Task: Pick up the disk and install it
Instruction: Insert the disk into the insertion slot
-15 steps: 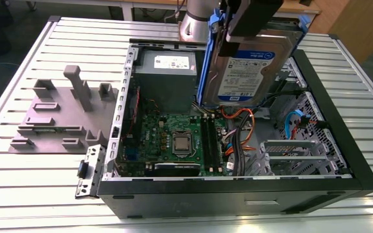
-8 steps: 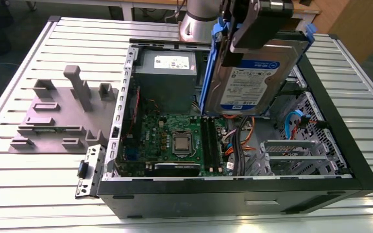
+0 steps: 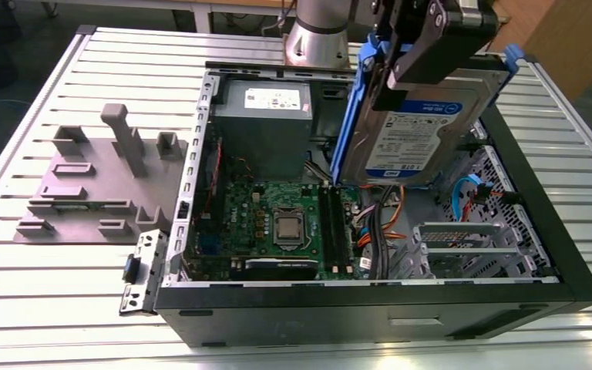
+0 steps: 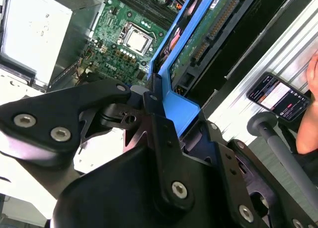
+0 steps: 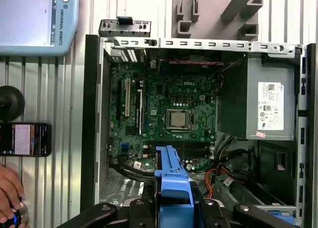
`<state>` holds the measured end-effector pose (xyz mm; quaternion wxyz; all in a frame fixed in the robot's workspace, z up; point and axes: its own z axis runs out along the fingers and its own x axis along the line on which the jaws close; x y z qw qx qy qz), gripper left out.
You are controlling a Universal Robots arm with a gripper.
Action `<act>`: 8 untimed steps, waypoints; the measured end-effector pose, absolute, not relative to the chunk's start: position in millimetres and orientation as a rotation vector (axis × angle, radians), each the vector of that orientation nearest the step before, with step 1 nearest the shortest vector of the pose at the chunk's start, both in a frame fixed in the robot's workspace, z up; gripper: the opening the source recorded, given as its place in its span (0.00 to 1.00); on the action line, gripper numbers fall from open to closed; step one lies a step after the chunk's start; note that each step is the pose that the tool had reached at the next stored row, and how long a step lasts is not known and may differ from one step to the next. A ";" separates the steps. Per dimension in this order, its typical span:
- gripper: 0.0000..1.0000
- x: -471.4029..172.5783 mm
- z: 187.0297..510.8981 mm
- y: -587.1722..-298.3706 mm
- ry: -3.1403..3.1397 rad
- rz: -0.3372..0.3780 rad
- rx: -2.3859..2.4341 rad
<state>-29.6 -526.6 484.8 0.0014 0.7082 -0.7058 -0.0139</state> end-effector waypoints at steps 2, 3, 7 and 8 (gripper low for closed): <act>0.36 -29.5 484.5 -528.1 -2.215 -0.043 2.223; 0.36 -29.5 484.2 -529.5 -2.215 -0.043 2.223; 0.36 -29.4 483.0 -537.9 -2.215 -0.043 2.223; 0.36 -29.4 482.8 -539.8 -2.215 -0.043 2.223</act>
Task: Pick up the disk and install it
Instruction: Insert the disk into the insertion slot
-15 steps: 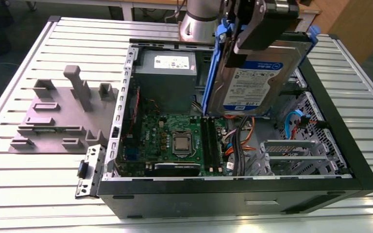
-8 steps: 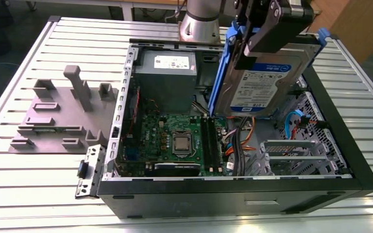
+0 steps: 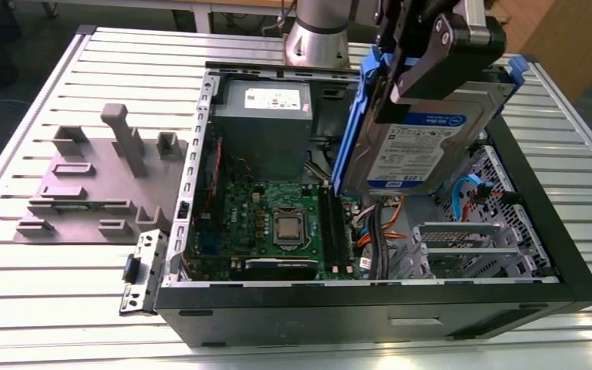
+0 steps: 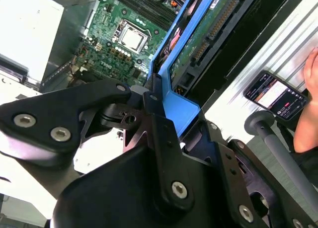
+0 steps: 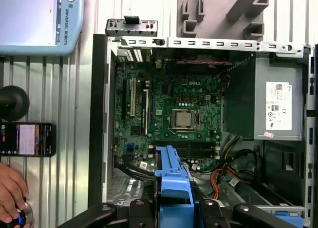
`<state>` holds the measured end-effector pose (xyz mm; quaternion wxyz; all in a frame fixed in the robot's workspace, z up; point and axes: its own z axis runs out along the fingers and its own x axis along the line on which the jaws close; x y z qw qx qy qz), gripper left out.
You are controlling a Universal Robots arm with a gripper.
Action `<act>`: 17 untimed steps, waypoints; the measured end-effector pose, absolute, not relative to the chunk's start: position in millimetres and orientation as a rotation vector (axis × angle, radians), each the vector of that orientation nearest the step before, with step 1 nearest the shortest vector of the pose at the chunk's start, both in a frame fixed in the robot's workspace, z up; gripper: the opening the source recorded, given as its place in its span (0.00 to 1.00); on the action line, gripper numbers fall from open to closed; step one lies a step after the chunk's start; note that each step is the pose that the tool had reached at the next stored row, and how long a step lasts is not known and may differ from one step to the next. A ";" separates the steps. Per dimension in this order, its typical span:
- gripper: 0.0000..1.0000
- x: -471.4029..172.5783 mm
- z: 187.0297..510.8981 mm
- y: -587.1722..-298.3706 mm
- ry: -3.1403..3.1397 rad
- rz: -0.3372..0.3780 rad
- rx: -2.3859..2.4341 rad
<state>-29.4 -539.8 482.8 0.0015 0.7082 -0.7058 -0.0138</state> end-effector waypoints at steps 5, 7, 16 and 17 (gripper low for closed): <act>0.36 -26.5 481.5 -542.4 -2.215 -0.044 2.223; 0.36 -22.6 480.8 -542.9 -2.214 -0.046 2.222; 0.36 -15.0 476.2 -553.0 -2.213 -0.048 2.221; 0.36 -14.8 475.4 -555.0 -2.213 -0.048 2.221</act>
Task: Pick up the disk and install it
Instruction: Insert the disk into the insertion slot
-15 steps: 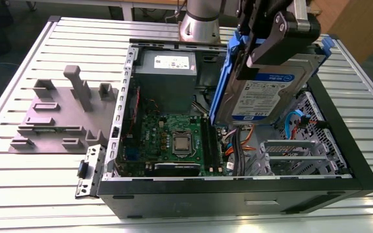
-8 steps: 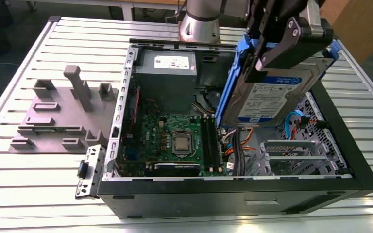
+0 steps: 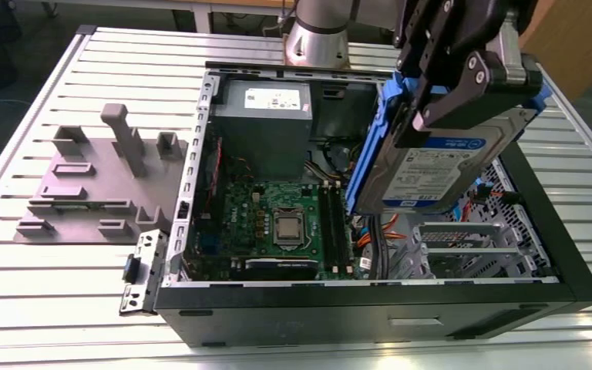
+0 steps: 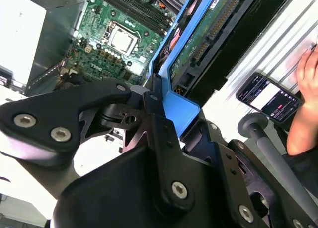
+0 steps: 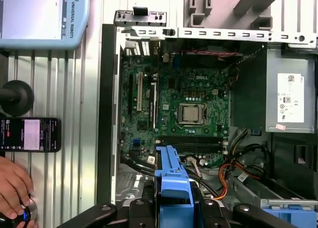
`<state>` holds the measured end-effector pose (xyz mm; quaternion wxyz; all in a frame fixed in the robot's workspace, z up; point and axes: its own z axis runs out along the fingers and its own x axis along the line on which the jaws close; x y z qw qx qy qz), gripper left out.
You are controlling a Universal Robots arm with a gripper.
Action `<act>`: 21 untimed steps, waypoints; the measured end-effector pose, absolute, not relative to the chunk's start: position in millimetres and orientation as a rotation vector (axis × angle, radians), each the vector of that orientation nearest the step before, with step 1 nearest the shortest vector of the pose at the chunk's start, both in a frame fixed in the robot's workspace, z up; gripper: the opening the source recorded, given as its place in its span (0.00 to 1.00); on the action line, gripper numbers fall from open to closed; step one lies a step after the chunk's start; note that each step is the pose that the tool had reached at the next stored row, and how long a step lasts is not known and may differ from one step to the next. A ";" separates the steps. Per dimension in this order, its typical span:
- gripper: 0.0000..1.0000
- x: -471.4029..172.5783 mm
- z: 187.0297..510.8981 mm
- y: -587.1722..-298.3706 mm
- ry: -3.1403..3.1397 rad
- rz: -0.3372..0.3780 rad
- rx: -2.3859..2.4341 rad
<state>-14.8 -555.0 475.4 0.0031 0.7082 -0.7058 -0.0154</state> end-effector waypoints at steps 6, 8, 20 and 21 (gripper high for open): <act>0.36 -6.0 471.0 -558.4 -2.213 -0.048 2.220; 0.36 -0.7 469.7 -558.7 -2.213 -0.048 2.220; 0.36 32.9 461.8 -559.9 -2.213 -0.049 2.220; 0.36 35.8 461.0 -560.0 -2.213 -0.049 2.220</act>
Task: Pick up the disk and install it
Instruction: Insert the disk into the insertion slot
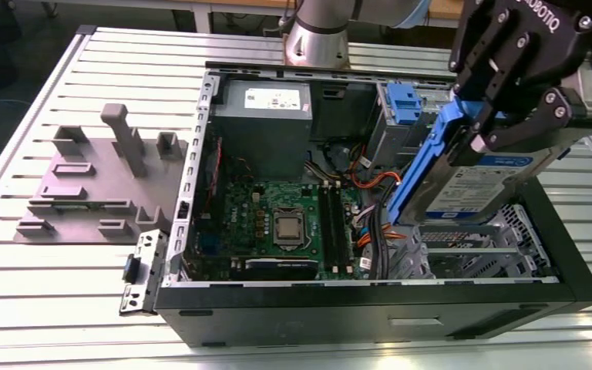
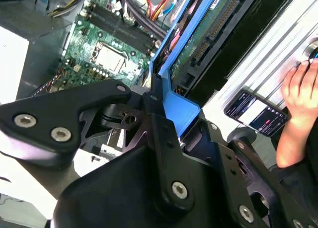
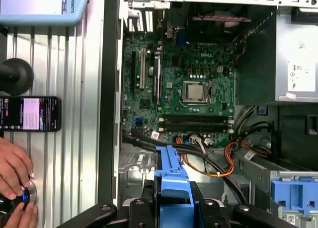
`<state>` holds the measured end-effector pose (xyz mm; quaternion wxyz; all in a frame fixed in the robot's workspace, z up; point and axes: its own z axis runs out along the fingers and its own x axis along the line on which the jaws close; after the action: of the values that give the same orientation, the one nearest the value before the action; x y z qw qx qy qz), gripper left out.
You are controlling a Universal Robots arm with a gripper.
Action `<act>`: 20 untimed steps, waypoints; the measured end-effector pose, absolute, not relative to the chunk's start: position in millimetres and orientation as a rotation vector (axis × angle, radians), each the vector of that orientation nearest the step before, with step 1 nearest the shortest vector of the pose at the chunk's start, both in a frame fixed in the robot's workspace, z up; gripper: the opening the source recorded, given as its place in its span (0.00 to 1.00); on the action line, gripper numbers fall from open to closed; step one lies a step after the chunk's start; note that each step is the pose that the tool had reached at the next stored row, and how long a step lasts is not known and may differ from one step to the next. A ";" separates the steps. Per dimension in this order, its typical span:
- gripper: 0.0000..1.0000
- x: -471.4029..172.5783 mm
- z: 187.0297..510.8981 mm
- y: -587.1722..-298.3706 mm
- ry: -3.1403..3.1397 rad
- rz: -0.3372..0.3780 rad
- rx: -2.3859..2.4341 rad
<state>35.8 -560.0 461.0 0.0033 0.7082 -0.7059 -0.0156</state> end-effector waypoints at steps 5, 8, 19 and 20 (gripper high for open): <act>0.36 47.0 457.9 -560.8 -2.213 -0.049 2.220; 0.36 53.3 456.2 -561.0 -2.213 -0.049 2.220; 0.36 67.6 450.2 -568.3 -2.213 -0.049 2.220; 0.36 68.4 449.8 -569.3 -2.213 -0.049 2.220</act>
<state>68.4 -569.3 449.8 0.0034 0.7082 -0.7059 -0.0157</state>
